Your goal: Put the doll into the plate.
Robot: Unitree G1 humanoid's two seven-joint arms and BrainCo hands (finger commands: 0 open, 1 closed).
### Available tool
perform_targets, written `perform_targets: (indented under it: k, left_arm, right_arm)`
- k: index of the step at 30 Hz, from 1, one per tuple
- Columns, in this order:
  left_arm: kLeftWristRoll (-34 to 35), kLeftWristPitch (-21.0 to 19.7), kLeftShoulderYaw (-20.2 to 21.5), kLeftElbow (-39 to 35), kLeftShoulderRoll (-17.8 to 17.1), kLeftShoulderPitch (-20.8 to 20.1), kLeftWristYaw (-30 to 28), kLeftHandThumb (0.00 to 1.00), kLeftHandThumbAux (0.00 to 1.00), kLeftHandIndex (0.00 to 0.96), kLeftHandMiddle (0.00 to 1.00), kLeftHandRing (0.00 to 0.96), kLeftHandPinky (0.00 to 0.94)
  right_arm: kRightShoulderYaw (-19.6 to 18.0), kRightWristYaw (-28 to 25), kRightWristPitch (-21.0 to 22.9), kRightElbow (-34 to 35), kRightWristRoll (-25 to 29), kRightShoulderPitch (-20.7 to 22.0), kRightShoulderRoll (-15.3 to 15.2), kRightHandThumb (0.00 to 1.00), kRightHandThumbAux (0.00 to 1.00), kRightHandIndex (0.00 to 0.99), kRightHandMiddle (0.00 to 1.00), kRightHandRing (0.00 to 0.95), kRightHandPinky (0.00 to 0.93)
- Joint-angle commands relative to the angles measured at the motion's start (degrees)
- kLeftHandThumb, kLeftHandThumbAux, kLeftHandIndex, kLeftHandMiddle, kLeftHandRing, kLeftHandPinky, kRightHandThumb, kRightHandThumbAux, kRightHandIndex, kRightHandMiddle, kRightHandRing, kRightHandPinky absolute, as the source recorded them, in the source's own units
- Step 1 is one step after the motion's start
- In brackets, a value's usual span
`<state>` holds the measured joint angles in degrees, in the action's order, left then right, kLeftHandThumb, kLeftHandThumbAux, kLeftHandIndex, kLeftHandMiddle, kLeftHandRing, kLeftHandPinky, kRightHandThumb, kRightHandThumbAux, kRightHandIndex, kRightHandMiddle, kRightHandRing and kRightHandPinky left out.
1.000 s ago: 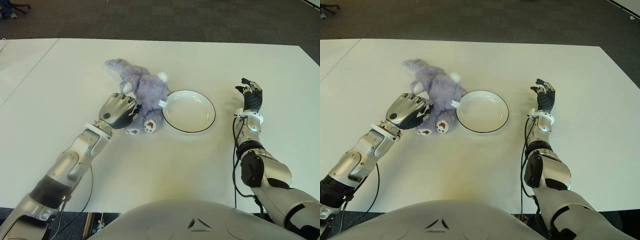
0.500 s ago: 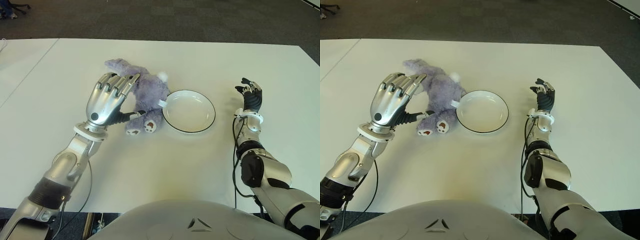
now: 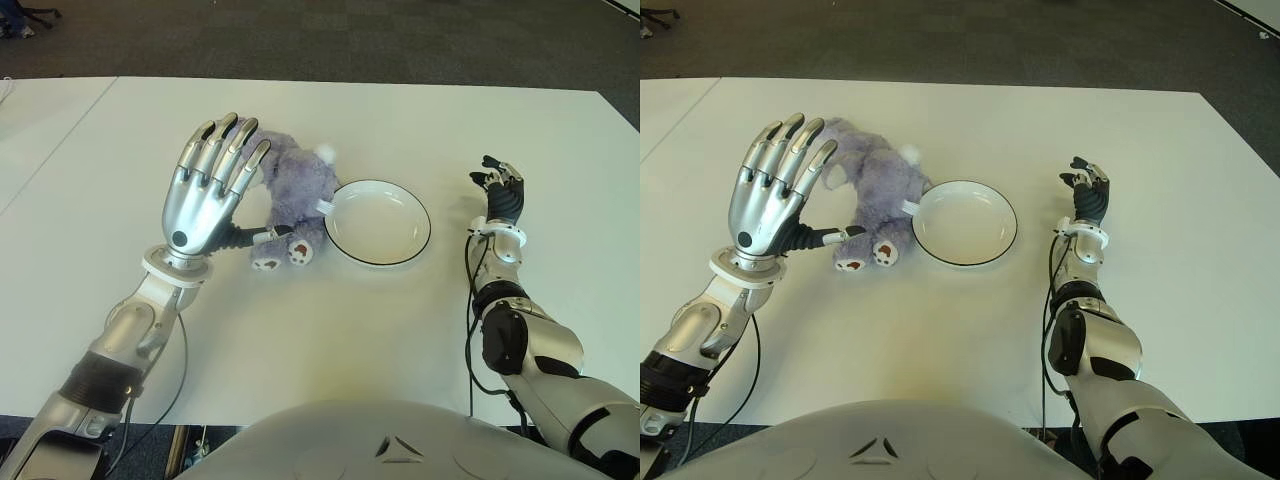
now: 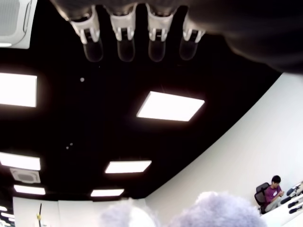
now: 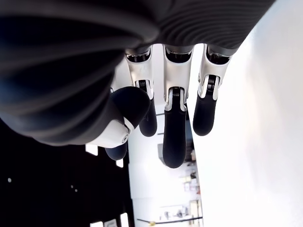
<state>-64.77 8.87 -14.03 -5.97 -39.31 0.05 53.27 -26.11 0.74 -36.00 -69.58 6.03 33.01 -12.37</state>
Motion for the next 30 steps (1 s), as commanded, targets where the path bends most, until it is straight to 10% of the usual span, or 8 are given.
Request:
perform_targets:
  k: [1, 11, 30]
  left_arm:
    - [-3.2, 1.1, 0.3, 5.4, 0.4, -3.5, 8.2, 0.000, 0.175, 0.000, 0.000, 0.000, 0.000]
    - [-2.0, 5.0, -1.6, 24.2, 0.0, -14.8, 17.7, 0.000, 0.193, 0.000, 0.000, 0.000, 0.000]
    - [1.0, 7.6, -9.8, 58.2, 6.7, -38.3, 3.4, 0.184, 0.167, 0.000, 0.000, 0.000, 0.000]
  right_arm:
    - [0.3, 1.5, 6.7, -7.8, -0.1, -11.5, 6.1, 0.937, 0.685, 0.423, 0.245, 0.447, 0.314]
    - [-1.2, -0.9, 7.9, -7.9, 1.7, -10.9, 6.0, 0.944, 0.680, 0.423, 0.213, 0.456, 0.236]
    - [-1.4, -1.4, 7.2, -7.9, 1.9, -10.9, 6.0, 0.945, 0.678, 0.424, 0.223, 0.458, 0.202]
